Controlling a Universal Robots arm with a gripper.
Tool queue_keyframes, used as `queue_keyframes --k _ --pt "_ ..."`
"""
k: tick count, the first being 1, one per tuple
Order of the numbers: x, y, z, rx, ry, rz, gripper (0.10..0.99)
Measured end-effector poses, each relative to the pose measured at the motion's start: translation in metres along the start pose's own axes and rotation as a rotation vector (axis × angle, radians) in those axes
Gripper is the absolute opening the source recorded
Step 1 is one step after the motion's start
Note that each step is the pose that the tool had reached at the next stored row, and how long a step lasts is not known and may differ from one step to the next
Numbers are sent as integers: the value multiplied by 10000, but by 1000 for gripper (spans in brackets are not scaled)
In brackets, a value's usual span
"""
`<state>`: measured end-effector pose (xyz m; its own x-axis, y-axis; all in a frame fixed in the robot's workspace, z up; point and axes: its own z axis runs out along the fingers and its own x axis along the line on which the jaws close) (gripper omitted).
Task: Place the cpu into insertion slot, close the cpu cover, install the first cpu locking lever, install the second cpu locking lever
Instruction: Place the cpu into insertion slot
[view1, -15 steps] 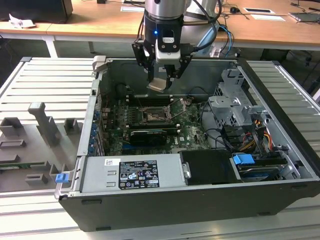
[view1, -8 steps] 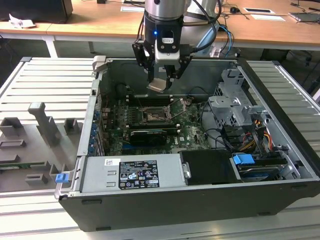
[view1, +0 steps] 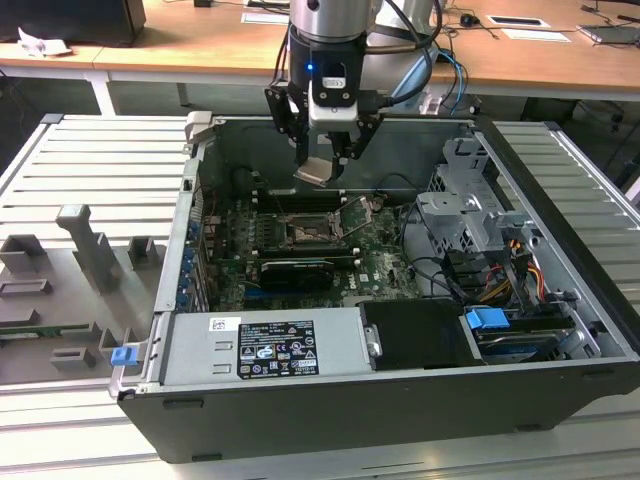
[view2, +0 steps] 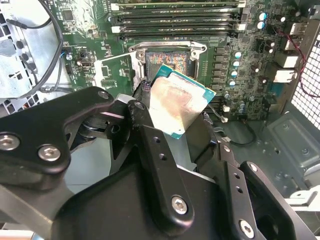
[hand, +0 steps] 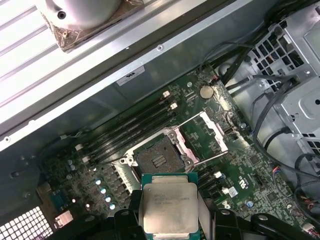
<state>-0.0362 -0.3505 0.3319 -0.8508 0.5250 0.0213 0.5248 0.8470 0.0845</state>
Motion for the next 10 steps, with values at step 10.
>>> queue_keyframes --k 10 --pt "0 -2 21 -3 -16 243 529"
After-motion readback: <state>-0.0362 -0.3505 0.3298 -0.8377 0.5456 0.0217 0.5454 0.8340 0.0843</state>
